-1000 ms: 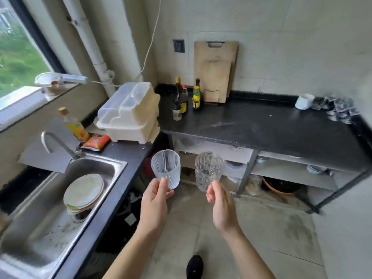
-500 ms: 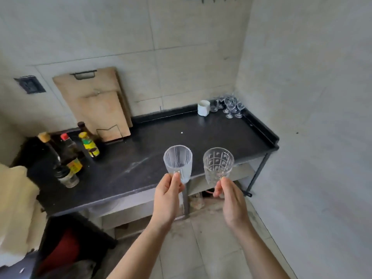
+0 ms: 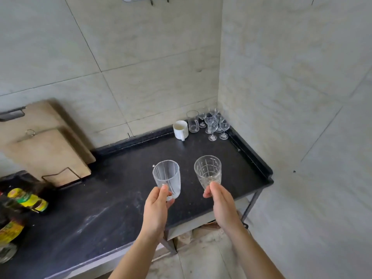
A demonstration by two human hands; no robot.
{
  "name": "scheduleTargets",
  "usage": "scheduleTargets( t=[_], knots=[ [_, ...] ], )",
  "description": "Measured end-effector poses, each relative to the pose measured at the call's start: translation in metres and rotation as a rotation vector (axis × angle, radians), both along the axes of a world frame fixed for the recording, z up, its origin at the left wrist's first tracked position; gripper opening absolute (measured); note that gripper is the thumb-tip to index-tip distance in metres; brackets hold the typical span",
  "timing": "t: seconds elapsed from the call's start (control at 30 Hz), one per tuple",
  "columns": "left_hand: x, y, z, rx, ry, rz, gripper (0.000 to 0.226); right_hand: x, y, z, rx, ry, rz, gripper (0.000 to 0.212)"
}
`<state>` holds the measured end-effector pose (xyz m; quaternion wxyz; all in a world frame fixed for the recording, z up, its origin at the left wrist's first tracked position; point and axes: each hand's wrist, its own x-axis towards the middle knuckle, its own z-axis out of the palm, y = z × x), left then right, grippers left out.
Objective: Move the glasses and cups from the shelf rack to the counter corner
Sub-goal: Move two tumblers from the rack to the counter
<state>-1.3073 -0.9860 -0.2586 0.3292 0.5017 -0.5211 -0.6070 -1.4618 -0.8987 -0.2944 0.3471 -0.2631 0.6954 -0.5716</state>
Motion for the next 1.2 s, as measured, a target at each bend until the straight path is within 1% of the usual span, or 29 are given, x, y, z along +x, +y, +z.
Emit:
scheduleTargets(
  t=[0.13, 0.27, 0.4, 0.53, 0.77, 0.87, 0.97, 1.07, 1.2],
  knots=[
    [-0.032, -0.043, -0.003, 0.034, 0.006, 0.051, 0.034, -0.046, -0.05, 0.007, 0.057, -0.013, 0.031, 0.037],
    [-0.063, -0.092, -0.019, 0.032, 0.002, 0.036, 0.031, -0.078, -0.099, 0.006, 0.113, -0.007, 0.053, 0.038],
    [-0.087, -0.143, -0.042, 0.042, -0.034, -0.028, 0.04, -0.095, -0.145, -0.004, 0.187, 0.068, -0.021, 0.038],
    [-0.109, -0.182, -0.07, 0.146, -0.067, -0.089, 0.039, -0.107, -0.179, -0.027, 0.267, 0.066, -0.112, 0.037],
    [-0.145, -0.222, -0.107, 0.293, -0.201, -0.133, 0.032, -0.148, -0.224, -0.063, 0.404, 0.023, -0.15, 0.042],
    [-0.167, -0.236, -0.128, 0.315, -0.239, -0.115, 0.03, -0.168, -0.244, -0.084, 0.439, 0.025, -0.099, 0.039],
    [-0.19, -0.247, -0.144, 0.384, -0.245, -0.032, 0.028, -0.188, -0.265, -0.099, 0.456, 0.0, -0.022, 0.037],
    [-0.21, -0.254, -0.162, 0.413, -0.271, 0.018, 0.027, -0.212, -0.285, -0.114, 0.454, 0.017, 0.027, 0.038],
    [-0.236, -0.261, -0.178, 0.452, -0.226, 0.083, 0.024, -0.235, -0.306, -0.133, 0.467, 0.037, 0.107, 0.037]
  ],
)
